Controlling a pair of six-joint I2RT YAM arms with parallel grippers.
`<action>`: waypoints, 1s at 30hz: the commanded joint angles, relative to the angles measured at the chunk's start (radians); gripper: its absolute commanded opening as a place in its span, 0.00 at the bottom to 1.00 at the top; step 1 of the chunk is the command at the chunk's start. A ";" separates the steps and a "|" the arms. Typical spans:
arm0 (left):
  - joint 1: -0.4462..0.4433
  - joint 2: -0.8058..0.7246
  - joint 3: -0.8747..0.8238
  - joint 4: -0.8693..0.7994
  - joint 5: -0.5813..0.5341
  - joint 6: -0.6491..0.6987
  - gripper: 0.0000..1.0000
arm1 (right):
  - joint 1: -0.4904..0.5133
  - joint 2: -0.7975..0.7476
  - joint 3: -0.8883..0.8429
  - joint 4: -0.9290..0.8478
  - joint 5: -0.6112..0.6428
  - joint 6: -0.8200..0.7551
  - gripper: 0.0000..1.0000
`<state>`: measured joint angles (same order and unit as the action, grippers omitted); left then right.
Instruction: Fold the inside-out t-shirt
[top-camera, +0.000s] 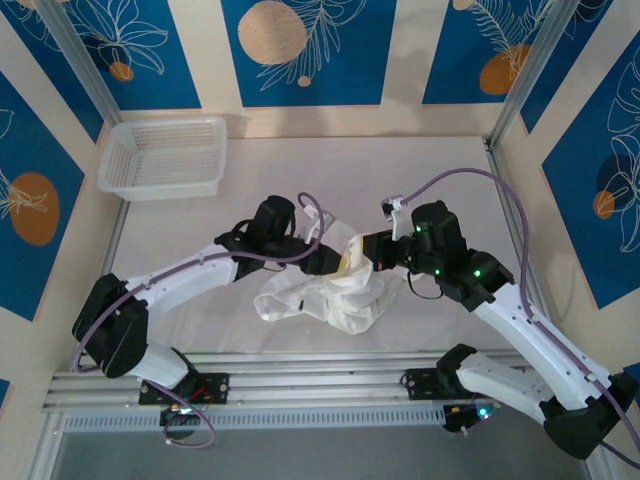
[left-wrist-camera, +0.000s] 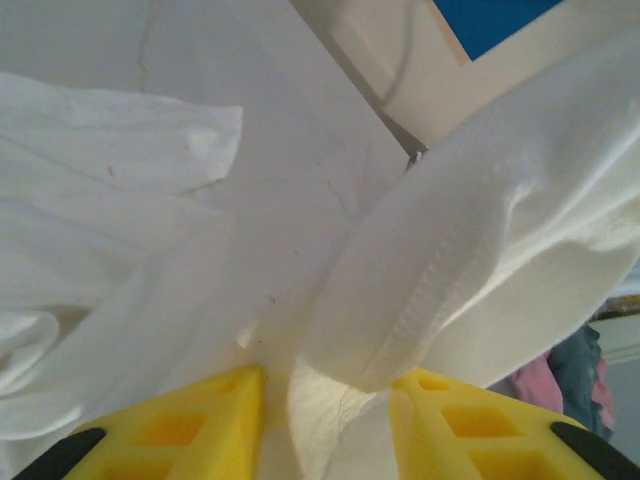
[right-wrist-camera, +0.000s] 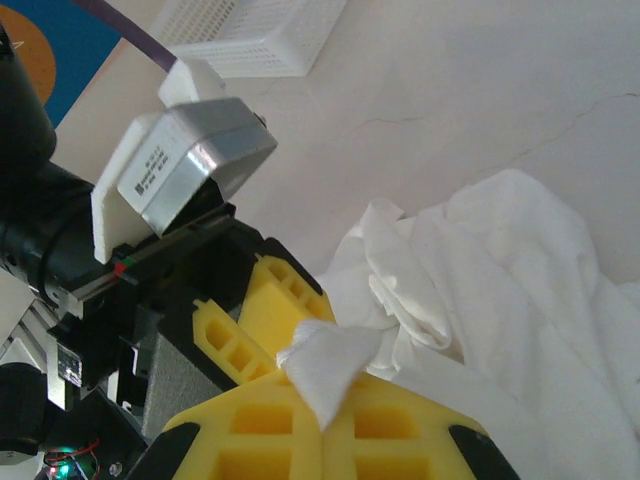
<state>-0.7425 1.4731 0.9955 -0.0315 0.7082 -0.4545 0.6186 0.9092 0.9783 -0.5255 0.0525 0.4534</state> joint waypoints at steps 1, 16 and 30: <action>0.000 -0.017 -0.048 0.089 0.088 -0.073 0.37 | 0.001 0.004 0.022 0.003 0.006 0.008 0.00; 0.100 -0.223 0.038 -0.081 -0.068 -0.077 0.00 | -0.017 0.043 -0.056 -0.053 0.256 -0.108 0.00; 0.086 -0.185 0.297 -0.781 -0.769 0.347 0.00 | 0.035 -0.007 -0.042 -0.061 0.313 -0.191 0.00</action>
<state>-0.6491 1.2957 1.2957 -0.6533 0.1684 -0.2237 0.6426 0.9226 0.8829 -0.5503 0.3233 0.3019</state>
